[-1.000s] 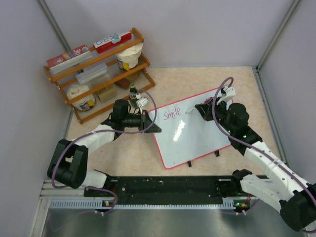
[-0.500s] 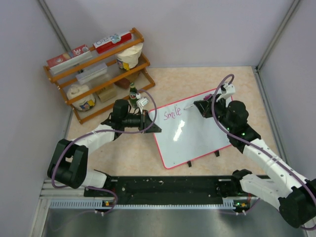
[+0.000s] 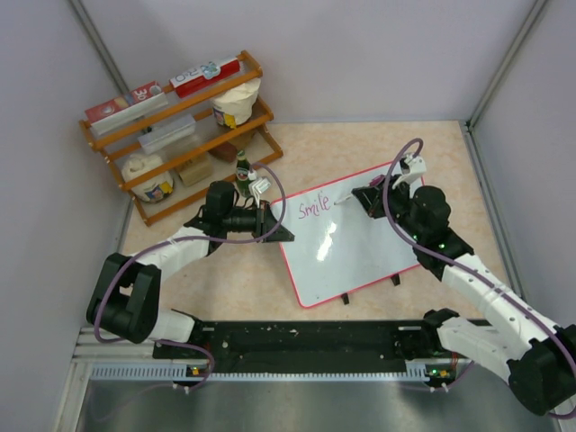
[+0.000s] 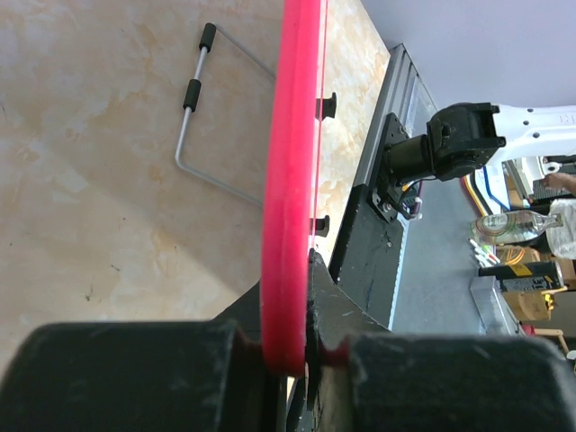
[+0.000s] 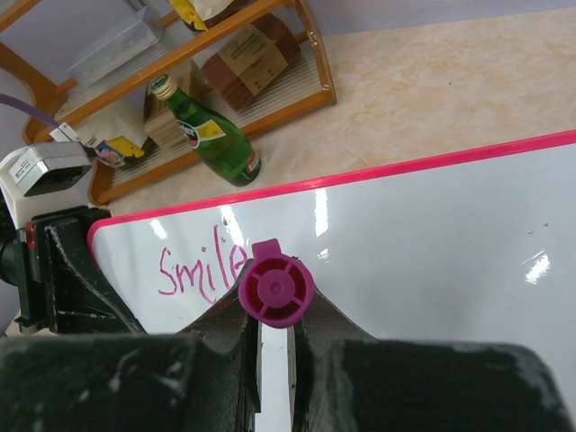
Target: Write a sentence on the whiteboard
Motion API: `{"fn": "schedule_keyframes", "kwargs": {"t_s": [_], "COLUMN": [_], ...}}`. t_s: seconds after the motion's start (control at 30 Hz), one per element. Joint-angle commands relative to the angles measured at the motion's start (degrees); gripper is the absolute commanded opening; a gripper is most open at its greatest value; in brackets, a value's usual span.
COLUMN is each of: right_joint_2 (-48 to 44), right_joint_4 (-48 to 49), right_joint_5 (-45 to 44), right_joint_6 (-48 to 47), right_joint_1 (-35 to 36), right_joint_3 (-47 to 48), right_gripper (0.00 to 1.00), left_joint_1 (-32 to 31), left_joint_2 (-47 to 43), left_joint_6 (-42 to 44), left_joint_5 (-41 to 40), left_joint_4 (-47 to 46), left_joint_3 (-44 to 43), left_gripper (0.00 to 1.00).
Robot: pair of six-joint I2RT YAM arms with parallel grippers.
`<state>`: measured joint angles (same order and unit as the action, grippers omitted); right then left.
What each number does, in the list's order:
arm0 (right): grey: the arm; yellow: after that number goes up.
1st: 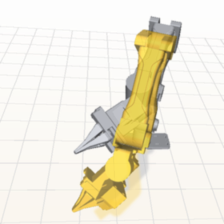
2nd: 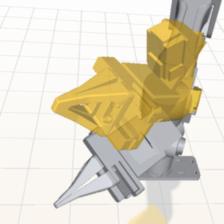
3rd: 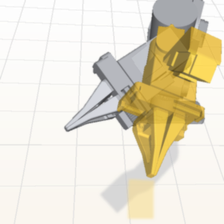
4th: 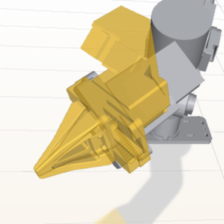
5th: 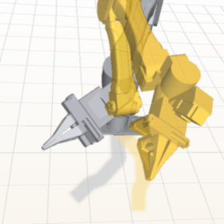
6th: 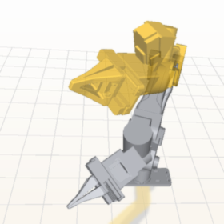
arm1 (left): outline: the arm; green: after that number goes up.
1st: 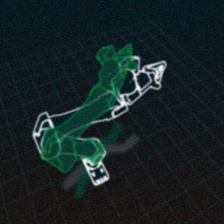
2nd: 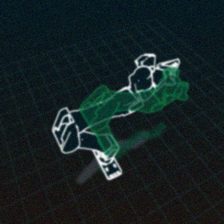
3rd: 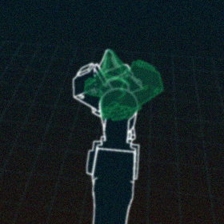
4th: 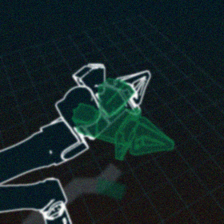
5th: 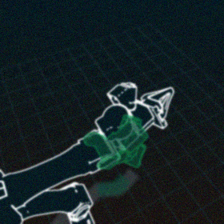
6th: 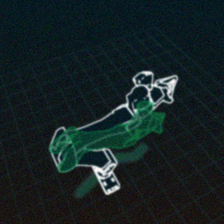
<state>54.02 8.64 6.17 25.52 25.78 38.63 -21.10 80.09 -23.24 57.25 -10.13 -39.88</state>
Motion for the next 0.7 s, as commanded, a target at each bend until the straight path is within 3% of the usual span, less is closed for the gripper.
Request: {"fn": "schedule_keyframes", "kwargs": {"t_s": [0.0, 0.43, 0.67], "right_joint_2": [-0.49, -5.76, -3.66], "right_joint_4": [0.50, -0.12, -0.73], "right_joint_5": [-0.11, -0.63, -4.85], "right_joint_6": [-1.52, 1.81, 0.85], "right_joint_1": [-0.38, -0.47, -0.47], "right_joint_3": [-1.28, -0.32, 3.73], "right_gripper": [0.00, 0.00, 0.00], "left_joint_1": [-2.28, -2.28, -2.28], "left_joint_2": [2.26, 2.35, 2.35], "left_joint_6": [13.49, 13.40, 13.75], "left_joint_5": [-8.12, -8.04, -8.03], "left_joint_4": [7.58, 7.32, 7.49], "left_joint_3": [2.79, 2.96, 2.79], "left_gripper": [0.00, 0.00, 0.00]}}
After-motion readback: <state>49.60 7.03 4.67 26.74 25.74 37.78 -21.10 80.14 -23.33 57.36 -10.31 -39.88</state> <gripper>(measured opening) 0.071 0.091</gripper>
